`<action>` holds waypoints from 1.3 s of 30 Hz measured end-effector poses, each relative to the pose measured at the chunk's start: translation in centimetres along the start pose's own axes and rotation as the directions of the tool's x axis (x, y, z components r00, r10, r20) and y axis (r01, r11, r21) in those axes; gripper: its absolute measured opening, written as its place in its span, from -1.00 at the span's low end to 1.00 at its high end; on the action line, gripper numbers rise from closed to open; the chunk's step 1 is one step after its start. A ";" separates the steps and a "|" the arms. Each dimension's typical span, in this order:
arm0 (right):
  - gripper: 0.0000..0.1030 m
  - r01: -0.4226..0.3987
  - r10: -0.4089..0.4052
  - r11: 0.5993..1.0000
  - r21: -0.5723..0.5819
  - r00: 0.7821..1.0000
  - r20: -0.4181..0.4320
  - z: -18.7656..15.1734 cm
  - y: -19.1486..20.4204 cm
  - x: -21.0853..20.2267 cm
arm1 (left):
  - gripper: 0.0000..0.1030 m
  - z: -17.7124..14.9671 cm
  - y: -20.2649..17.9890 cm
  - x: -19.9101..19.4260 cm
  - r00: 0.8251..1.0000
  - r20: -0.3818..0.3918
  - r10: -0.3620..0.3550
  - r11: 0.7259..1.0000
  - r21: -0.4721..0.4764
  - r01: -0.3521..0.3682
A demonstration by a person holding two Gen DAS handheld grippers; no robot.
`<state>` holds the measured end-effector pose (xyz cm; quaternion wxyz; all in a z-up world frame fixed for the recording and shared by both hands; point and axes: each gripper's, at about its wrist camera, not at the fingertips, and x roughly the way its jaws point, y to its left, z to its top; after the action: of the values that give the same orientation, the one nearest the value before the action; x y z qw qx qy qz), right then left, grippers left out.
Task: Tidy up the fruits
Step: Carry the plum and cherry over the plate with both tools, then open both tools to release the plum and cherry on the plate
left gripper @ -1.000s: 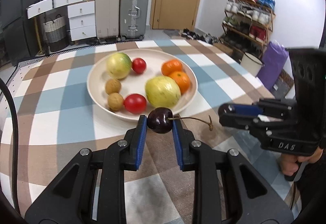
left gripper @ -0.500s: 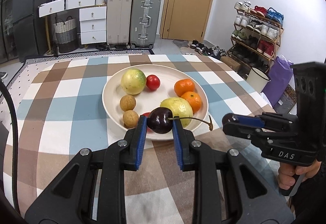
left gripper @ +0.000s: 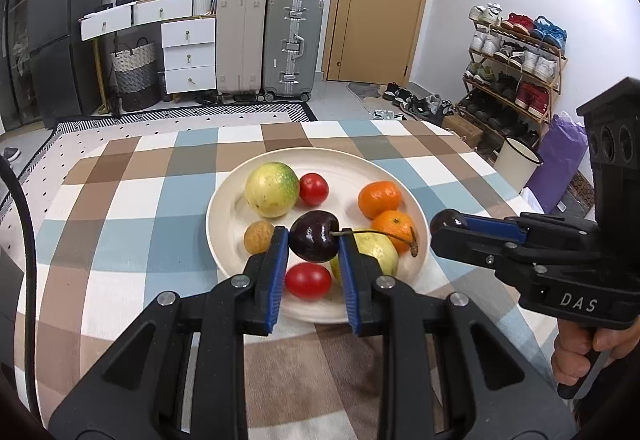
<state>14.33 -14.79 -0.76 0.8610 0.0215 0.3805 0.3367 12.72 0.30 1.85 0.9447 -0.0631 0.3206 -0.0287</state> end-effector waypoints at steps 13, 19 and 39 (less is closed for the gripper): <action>-0.48 0.017 -0.017 1.000 0.000 0.999 -0.028 1.7 -0.3 2.6 | -0.57 0.2 1.7 3.4 1.000 -0.028 0.012 1.000 -0.027 -0.013; -0.48 0.021 -0.022 1.000 -0.018 0.999 -0.044 1.8 0.5 4.0 | -0.57 -0.3 1.6 4.5 0.999 -0.050 0.002 1.000 -0.025 -0.003; 0.69 0.058 -0.058 0.998 0.012 0.998 0.026 0.6 -1.6 0.7 | 0.79 -0.6 1.7 0.5 0.997 0.076 0.030 0.999 -0.041 -0.027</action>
<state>15.98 -15.48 -1.21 0.8752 0.0196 0.3716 0.3092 12.76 1.93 0.90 0.9551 -0.0784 0.2857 -0.0061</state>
